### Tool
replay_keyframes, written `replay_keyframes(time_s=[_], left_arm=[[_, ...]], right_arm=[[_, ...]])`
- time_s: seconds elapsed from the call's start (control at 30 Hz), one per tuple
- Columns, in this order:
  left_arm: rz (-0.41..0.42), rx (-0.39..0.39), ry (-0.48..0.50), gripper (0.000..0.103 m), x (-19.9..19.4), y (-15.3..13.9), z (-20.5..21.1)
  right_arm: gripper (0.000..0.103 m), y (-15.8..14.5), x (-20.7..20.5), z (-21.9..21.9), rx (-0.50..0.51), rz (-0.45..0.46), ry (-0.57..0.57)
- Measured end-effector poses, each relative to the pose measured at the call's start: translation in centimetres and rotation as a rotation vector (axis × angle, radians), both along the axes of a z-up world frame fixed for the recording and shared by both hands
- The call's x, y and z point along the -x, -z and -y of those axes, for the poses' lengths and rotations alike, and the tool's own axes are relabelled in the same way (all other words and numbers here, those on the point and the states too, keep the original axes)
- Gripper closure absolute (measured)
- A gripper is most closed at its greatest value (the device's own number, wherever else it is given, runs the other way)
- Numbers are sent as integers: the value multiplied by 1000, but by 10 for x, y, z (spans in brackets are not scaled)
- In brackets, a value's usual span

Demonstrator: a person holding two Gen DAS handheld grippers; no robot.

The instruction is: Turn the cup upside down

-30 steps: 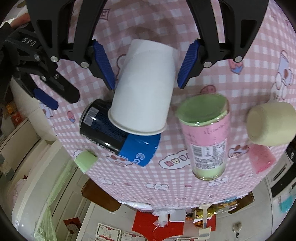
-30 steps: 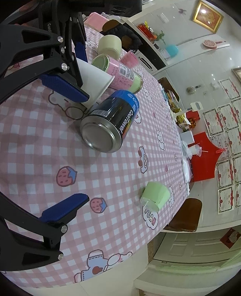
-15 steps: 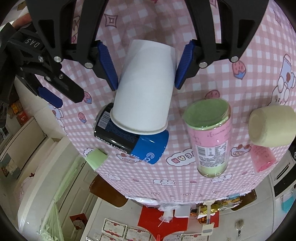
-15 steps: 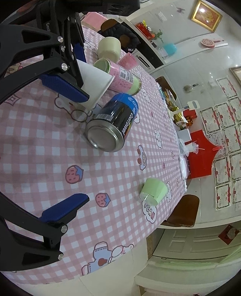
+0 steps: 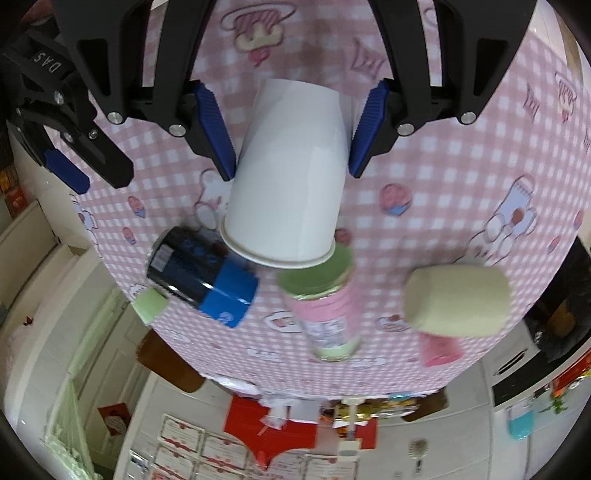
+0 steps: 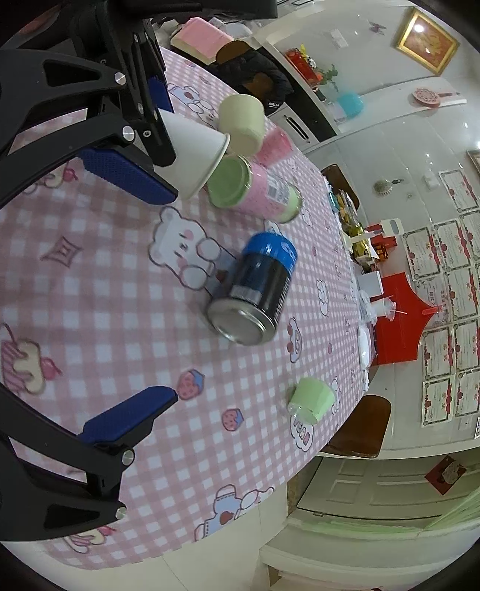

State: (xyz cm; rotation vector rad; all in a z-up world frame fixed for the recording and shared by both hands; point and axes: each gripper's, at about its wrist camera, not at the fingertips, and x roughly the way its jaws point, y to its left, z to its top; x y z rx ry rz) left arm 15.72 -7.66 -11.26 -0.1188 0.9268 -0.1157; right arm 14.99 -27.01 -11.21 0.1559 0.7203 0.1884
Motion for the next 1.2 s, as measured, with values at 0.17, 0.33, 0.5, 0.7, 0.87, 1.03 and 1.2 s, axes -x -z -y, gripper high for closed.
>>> replay_keyframes(time_s=[0.17,0.33,0.5,0.7,0.87,1.03,1.2], left_arm=[[-24,36,-47,40,10,6,-16],[-24,68,-65,40,15,13,-19],[-14,109,-22,39,17,15,-18],[-50,95,44,35,15,20,-13],[-73,76,70,35,14,22,-10],[-40,59,93,35,18,12,-12],[40,55,142,35,25,-13,-20]], right_arm=[[8,3,13,-15,20,-10,21],[8,7,21,-19,30,-23,60],[8,7,27,-20,43,-31,86],[8,6,32,-18,48,-29,107],[8,7,35,-20,50,-33,107],[8,1,41,-18,49,-19,121],[8,-12,50,-19,36,10,135]])
